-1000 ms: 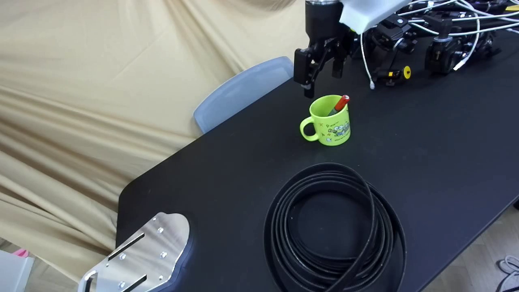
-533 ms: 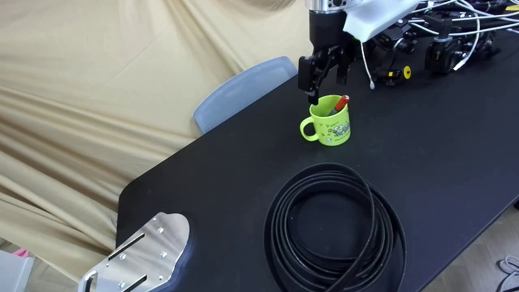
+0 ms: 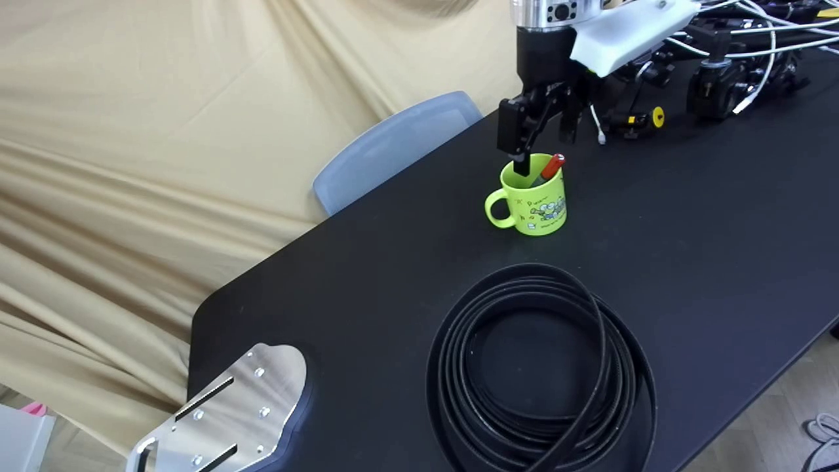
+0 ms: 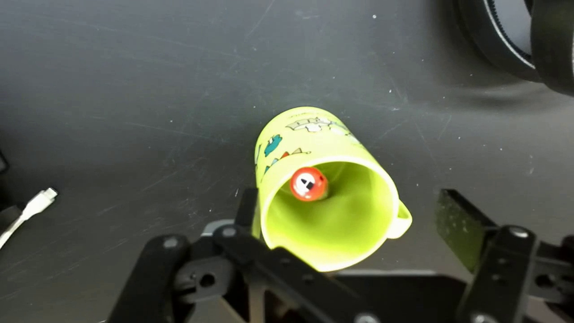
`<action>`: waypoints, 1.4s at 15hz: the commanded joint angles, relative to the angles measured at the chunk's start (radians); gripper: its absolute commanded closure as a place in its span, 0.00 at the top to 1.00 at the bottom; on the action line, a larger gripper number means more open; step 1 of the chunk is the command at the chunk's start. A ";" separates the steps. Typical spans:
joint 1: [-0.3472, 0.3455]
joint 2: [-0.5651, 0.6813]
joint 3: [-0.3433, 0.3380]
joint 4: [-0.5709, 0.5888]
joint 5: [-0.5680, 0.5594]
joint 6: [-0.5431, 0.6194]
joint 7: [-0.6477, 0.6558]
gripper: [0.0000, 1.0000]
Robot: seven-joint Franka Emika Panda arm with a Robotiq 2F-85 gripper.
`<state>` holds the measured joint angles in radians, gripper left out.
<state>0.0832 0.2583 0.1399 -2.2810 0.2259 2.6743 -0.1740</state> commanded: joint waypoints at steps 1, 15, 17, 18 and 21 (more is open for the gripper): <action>-0.016 0.002 0.014 -0.002 0.007 -0.004 0.011 0.74; -0.036 0.005 0.014 -0.007 0.022 -0.010 -0.001 0.05; -0.037 -0.001 0.017 -0.009 0.026 -0.012 -0.004 0.05; -0.037 -0.009 0.018 -0.010 0.028 -0.015 -0.004 0.05; -0.038 -0.040 0.020 -0.011 0.034 -0.037 0.003 0.05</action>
<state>0.0639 0.2623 0.1425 -2.2826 0.2419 2.6726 -0.1741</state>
